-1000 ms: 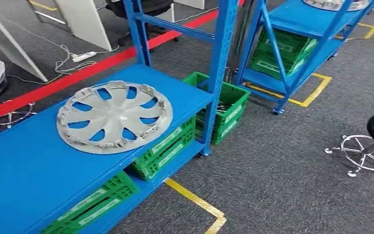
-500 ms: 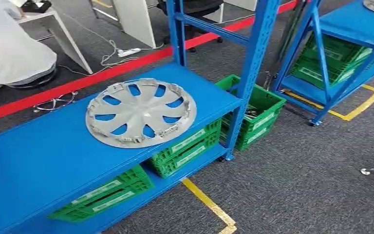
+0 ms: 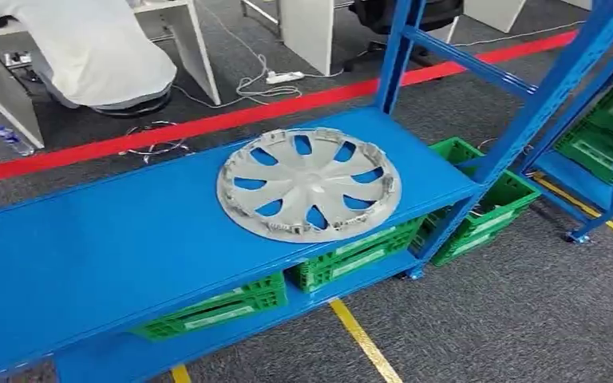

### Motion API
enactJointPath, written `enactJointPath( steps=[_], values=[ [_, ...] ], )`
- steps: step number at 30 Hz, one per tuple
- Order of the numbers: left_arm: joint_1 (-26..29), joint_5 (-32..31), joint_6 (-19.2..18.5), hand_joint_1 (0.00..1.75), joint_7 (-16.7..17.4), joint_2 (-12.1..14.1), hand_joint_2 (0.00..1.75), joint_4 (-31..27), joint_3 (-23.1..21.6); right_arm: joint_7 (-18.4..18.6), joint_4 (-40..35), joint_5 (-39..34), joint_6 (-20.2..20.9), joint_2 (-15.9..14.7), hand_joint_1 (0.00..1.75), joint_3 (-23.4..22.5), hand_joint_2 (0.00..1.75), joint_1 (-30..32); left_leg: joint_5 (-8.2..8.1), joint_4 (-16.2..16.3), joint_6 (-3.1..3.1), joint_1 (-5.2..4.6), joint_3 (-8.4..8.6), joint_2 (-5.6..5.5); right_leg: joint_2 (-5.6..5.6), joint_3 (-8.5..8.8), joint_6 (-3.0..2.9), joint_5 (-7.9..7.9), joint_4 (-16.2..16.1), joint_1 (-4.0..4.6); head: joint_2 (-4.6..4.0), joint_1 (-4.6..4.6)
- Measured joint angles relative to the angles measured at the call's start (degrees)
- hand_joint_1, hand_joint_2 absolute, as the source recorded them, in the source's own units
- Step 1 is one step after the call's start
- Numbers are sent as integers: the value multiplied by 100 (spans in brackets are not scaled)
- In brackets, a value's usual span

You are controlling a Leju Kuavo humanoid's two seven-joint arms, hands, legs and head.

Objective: Take the parts from the cabinet and place them on the table.

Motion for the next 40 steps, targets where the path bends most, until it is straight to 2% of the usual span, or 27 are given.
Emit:
enactJointPath(
  steps=[1,2,4,5,6,10,11,12,13,15,16,17,19,20,21,22,25,26,27,28,30,31,33,35,36,37,40],
  values=[
    [-4,-11,-20,0,0,-14,0,18,5,18,7,-2,0,-24,0,4,0,13,-5,0,0,1,11,-75,0,-117,5,56,115,-1,0,7],
    [-3,-11,-27,0,9,-42,0,31,7,31,15,20,0,-46,0,9,0,26,-13,2,-2,4,27,-158,1,-103,8,270,-46,-6,0,4],
    [-5,-7,-50,0,28,-94,0,50,41,29,28,105,0,-81,0,2,0,39,-46,8,-44,19,83,-328,87,246,13,899,-990,-34,0,4],
    [-9,-5,-85,0,33,-114,0,59,61,28,31,164,0,-83,0,-4,0,46,-67,13,-77,20,82,-401,366,431,28,1127,-1461,-75,0,22],
    [-34,9,-121,0,39,-121,0,72,83,29,44,205,0,-81,0,-7,0,49,-94,63,-117,-16,67,-466,691,475,29,1048,-1601,-108,-2,35],
    [-27,28,-241,0,52,-158,0,111,162,46,46,492,0,-79,0,-64,0,78,-50,50,-246,45,-11,-769,372,548,-146,1075,-1610,-87,0,15],
    [-15,33,-241,0,52,-175,0,120,179,46,46,522,0,-74,0,-70,0,73,-103,116,-263,32,-20,-611,273,569,-172,1082,-1632,-95,0,4],
    [-23,37,-243,0,52,-193,0,127,195,44,46,553,0,-74,0,-87,0,90,-252,326,-291,4,-126,-264,206,585,-215,1068,-1638,-93,0,-52],
    [-46,43,-263,0,57,-199,0,131,217,44,46,575,0,-72,0,-94,0,112,-465,705,-316,9,-319,-71,106,589,-237,1057,-1638,-76,0,-77],
    [-63,46,-309,0,61,-219,0,138,278,46,46,616,0,-72,0,-98,0,129,-844,1621,-338,19,-789,75,-101,593,-267,1030,-1636,-45,0,-72],
    [-54,65,-309,0,61,-234,0,138,289,72,46,651,0,-72,0,-101,0,128,-852,1829,-336,20,-900,84,-190,601,-275,1018,-1636,-33,0,-74],
    [-35,87,-309,0,61,-247,0,142,293,72,46,664,0,-72,0,-105,0,123,-711,1748,-324,19,-864,87,-273,613,-277,1001,-1636,-22,0,-74],
    [-16,87,-309,0,63,-250,0,157,306,72,46,671,0,-70,0,-109,0,111,-225,1019,-255,6,-496,135,-421,677,-274,964,-1638,6,0,-74],
    [-17,87,-309,0,63,-247,0,162,321,72,46,677,0,-70,0,-109,0,113,19,480,-170,-41,-214,340,-497,721,-268,940,-1642,16,0,-74],
    [-30,87,-309,0,63,-243,0,173,332,72,46,677,0,-61,0,-109,0,112,-35,222,-79,-134,-74,758,-562,692,-240,908,-1642,37,0,-63],
    [-58,87,-309,0,63,-254,0,175,339,72,46,682,0,-61,0,-114,0,115,-74,108,-54,-150,-48,745,-622,696,-200,868,-1634,63,0,-90],
    [-28,87,-309,0,63,-252,0,184,378,94,46,682,0,-59,0,-129,0,88,-64,88,-18,-150,-70,505,-878,861,-135,851,-1702,66,0,-83],
    [-15,87,-309,0,66,-258,0,184,383,105,39,682,0,-61,0,-153,0,92,-3,4,27,-72,-3,417,-844,834,-87,795,-1692,61,2,-92],
    [-3,85,-306,0,70,-263,0,186,389,136,39,682,0,-57,0,-153,0,91,12,-8,52,-63,5,360,-439,794,-55,665,-1522,47,-2,-35],
    [-14,85,-309,0,72,-265,0,188,398,131,42,682,0,-57,0,-153,0,94,21,-7,70,-59,-10,281,-190,621,-48,456,-1155,32,0,-20],
    [-22,85,-309,0,72,-285,0,188,411,131,46,682,0,-59,0,-162,0,116,20,-5,72,-59,-23,116,-8,106,-27,72,-187,11,-2,2],
    [-16,85,-309,0,72,-293,0,190,411,136,48,680,0,-59,0,-162,0,113,18,-4,72,-59,-21,31,2,-93,-17,42,111,9,0,4],
    [-2,85,-309,0,72,-304,0,192,413,136,48,682,0,-59,0,-157,0,116,5,3,61,-50,8,-141,8,-67,-5,447,-193,-7,0,9],
    [-4,85,-309,0,74,-311,0,192,417,133,48,682,0,-59,0,-160,0,115,-27,13,12,-32,63,-306,160,341,16,1058,-1195,-52,0,7],
    [-3,85,-309,0,74,-309,0,194,422,133,48,682,0,-57,0,-162,0,113,-49,25,-24,-34,44,-356,484,466,33,1106,-1490,-98,0,15],
    [-30,85,-309,0,76,-306,0,205,422,133,50,680,0,-55,0,-164,0,121,-76,105,-65,-58,4,-445,642,503,10,1047,-1618,-118,-2,24],
    [0,87,-309,0,76,-302,0,212,422,140,50,677,0,-55,0,-164,0,109,-20,75,-161,-4,-63,-652,420,538,-122,1055,-1561,-59,0,9]
  ],
)
